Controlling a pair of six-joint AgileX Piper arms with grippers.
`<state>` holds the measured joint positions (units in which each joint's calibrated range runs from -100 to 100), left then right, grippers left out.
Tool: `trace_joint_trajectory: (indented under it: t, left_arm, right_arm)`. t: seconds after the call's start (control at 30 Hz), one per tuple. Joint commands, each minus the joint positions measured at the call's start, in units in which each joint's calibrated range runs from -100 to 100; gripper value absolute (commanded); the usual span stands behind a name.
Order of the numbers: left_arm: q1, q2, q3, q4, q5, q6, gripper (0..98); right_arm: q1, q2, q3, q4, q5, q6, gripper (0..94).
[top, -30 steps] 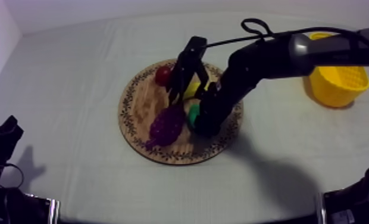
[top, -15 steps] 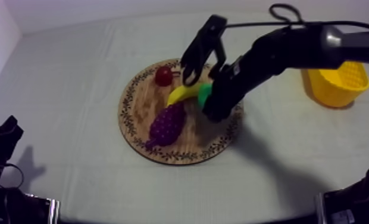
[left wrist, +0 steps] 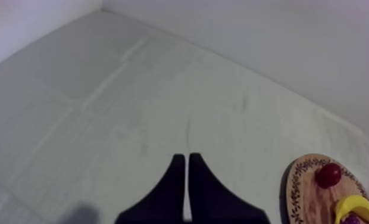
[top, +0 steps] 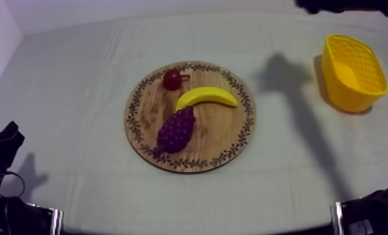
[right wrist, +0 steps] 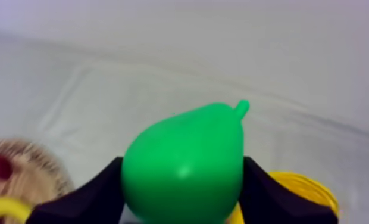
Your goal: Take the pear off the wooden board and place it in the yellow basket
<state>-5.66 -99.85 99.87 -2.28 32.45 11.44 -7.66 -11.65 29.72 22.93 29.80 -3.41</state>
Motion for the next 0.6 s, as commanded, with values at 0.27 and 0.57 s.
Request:
trace_joint_trajectory:
  t: [0.27, 0.57]
  left_arm:
    - [-0.02, 0.02, 0.02, 0.0, 0.05, 0.01, 0.1]
    - [-0.02, 0.02, 0.02, 0.0, 0.05, 0.01, 0.1]
  right_arm:
    - [14.34, 3.41, 4.2, 5.04, 0.06, -10.79, 38.6]
    - [15.19, 9.47, 8.09, -1.58, -0.03, -5.68, 39.3]
